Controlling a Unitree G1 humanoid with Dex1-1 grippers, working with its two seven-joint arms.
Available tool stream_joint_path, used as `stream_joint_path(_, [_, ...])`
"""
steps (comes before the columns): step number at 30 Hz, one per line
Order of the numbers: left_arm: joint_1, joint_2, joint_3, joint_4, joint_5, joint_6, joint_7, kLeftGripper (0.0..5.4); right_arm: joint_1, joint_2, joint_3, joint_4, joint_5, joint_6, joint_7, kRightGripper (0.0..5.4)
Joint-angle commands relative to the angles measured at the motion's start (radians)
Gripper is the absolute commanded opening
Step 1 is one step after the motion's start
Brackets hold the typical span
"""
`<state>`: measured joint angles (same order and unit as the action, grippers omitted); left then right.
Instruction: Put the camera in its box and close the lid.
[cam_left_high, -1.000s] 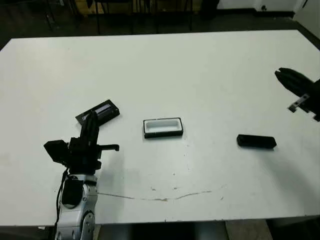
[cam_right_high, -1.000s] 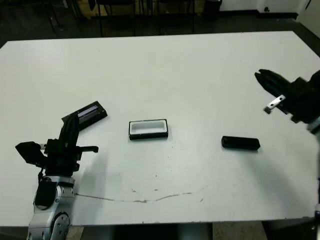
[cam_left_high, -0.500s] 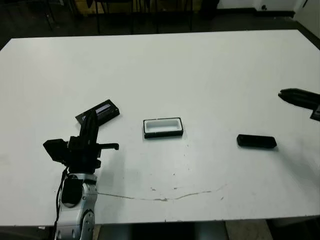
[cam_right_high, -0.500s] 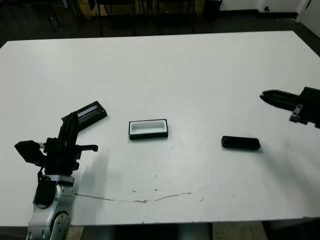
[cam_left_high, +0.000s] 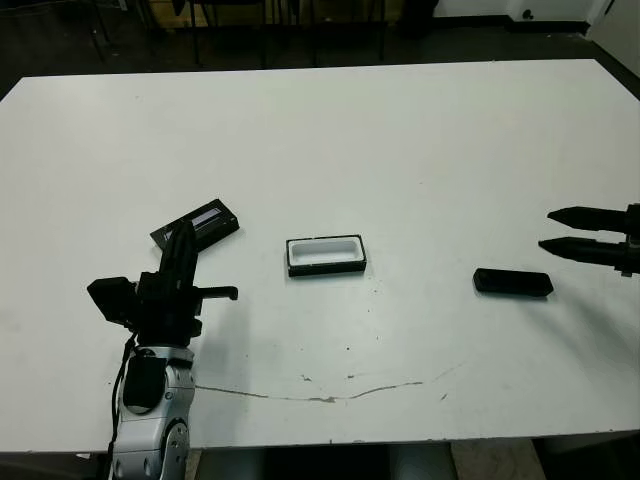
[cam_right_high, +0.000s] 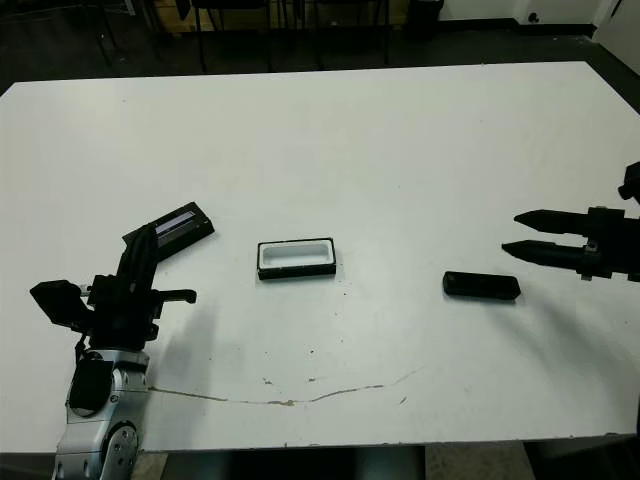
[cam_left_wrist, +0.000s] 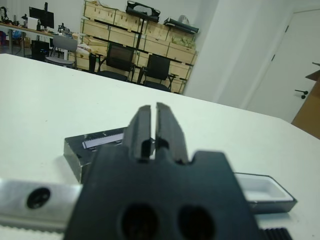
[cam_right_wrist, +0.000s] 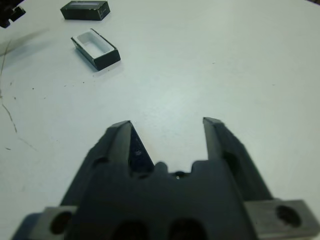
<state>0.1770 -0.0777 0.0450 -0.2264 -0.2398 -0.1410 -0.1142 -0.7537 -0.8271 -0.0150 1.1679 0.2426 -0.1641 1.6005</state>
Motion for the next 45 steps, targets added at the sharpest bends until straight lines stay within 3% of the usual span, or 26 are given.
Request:
stream_joint_path(1, [0.01, 0.004, 0.007, 0.017, -0.015, 0.016, -0.002, 0.0, -0.002, 0.014, 0.023, 0.014, -0.005, -0.003, 0.014, 3.78])
stream_joint_path(10, [0.014, 0.008, 0.001, 0.014, -0.011, 0.015, 0.001, 0.0, 0.001, 0.04, 0.053, 0.037, -0.012, -0.017, 0.014, 5.37])
stream_joint_path(17, [0.01, 0.01, 0.003, 0.021, -0.02, 0.016, -0.008, 0.0, 0.007, 0.059, 0.1, 0.036, 0.002, -0.027, 0.014, 5.39])
stream_joint_path(28, [0.011, 0.01, 0.003, 0.019, -0.013, 0.019, -0.005, 0.0, 0.007, 0.057, 0.174, 0.038, -0.042, 0.007, 0.014, 5.39])
stream_joint_path(41, [0.009, 0.014, 0.002, 0.023, -0.005, 0.015, -0.005, 0.0, 0.007, 0.09, 0.156, 0.073, -0.141, 0.087, 0.014, 5.39])
stream_joint_path(45, [0.01, 0.011, 0.003, 0.025, -0.008, 0.011, -0.005, 0.0, 0.02, 0.09, 0.152, 0.055, -0.168, 0.049, 0.008, 5.39])
